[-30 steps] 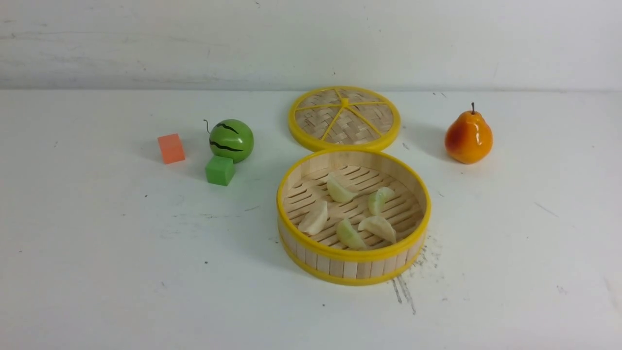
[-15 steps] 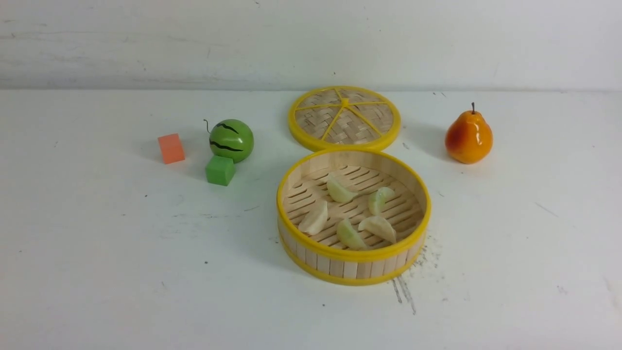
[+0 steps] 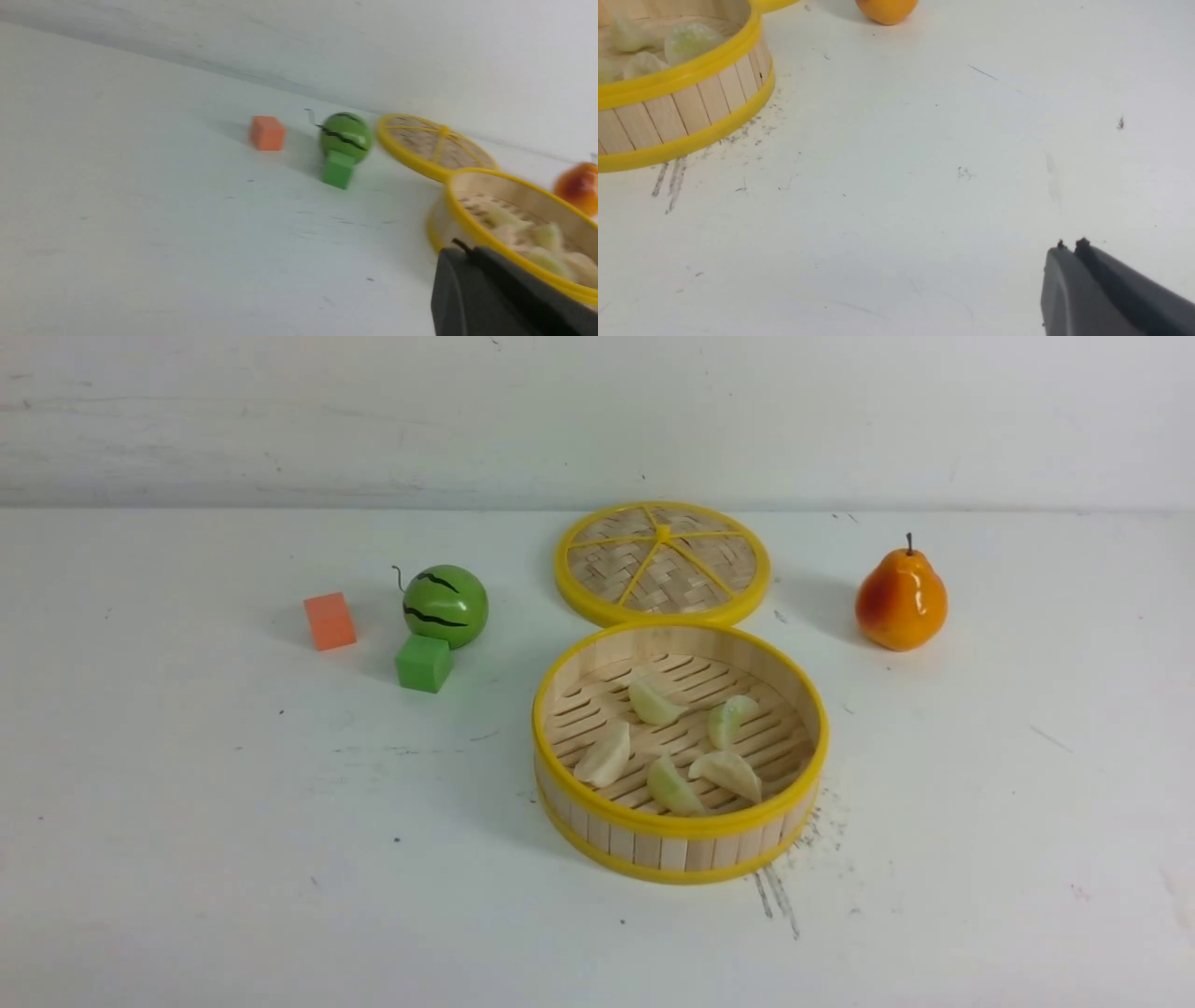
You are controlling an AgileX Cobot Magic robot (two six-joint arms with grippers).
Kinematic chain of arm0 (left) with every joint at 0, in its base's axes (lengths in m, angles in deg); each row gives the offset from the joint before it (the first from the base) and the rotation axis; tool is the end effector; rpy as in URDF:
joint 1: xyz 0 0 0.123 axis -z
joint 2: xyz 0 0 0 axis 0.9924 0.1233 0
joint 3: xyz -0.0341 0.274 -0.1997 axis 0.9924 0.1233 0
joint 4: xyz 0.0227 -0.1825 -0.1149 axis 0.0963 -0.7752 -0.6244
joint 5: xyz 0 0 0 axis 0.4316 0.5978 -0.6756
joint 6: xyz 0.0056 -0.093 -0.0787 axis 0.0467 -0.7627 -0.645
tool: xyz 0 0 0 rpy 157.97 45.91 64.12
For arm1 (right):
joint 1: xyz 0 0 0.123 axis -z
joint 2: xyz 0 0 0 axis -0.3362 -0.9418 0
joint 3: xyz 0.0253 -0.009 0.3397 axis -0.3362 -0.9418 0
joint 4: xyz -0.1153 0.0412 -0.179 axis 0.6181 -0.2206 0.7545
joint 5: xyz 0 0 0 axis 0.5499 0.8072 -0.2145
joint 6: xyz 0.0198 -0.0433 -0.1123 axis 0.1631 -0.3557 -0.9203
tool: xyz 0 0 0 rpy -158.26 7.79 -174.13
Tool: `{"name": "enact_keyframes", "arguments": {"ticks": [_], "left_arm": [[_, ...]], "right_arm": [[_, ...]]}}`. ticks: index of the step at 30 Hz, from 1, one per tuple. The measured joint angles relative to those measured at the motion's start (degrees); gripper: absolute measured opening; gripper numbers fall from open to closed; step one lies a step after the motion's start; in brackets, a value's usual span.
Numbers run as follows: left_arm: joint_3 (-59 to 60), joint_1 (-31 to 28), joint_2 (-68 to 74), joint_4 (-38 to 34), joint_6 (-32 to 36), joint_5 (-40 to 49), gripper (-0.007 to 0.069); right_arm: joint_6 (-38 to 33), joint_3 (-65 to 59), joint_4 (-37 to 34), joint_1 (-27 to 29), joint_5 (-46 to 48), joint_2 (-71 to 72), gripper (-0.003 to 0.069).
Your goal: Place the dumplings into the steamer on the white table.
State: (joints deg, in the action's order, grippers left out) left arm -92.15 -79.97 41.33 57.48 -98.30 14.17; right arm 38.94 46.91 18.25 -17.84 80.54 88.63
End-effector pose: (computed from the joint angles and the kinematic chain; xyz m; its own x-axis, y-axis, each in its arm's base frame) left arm -0.0126 -0.0009 0.2143 -0.1049 -0.3119 -0.9443 0.0320 0.9480 -0.3167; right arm -0.0096 0.0010 0.1641 -0.2905 0.0653 -0.9546 0.0428 0.9976 0.0552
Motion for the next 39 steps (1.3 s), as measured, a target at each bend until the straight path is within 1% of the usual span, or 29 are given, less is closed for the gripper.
{"name": "enact_keyframes", "arguments": {"ticks": [4, 6, 12, 19, 39], "left_arm": [[4.95, -5.04, 0.0, 0.59, 0.05, 0.56, -0.0014], [6.32, -5.48, 0.0, 1.01, 0.05, 1.76, -0.0014], [7.76, -5.51, 0.0, 1.13, 1.38, 4.62, -0.0014], [7.82, -5.51, 0.0, 1.13, 2.61, 4.62, -0.0014], [7.82, -5.51, 0.0, 1.13, 2.65, 4.62, -0.0014]], "right_arm": [[0.0, 0.0, 0.0, 0.0, 0.0, 0.0, 0.0015], [0.0, 0.0, 0.0, 0.0, 0.0, 0.0, 0.0018], [0.0, 0.0, 0.01, 0.0, 0.0, 0.0, 0.0023], [-0.06, 0.0, 0.01, 0.0, 0.0, 0.0, 0.0032], [-0.22, 0.0, 0.01, 0.0, 0.0, 0.0, 0.0062]]}}
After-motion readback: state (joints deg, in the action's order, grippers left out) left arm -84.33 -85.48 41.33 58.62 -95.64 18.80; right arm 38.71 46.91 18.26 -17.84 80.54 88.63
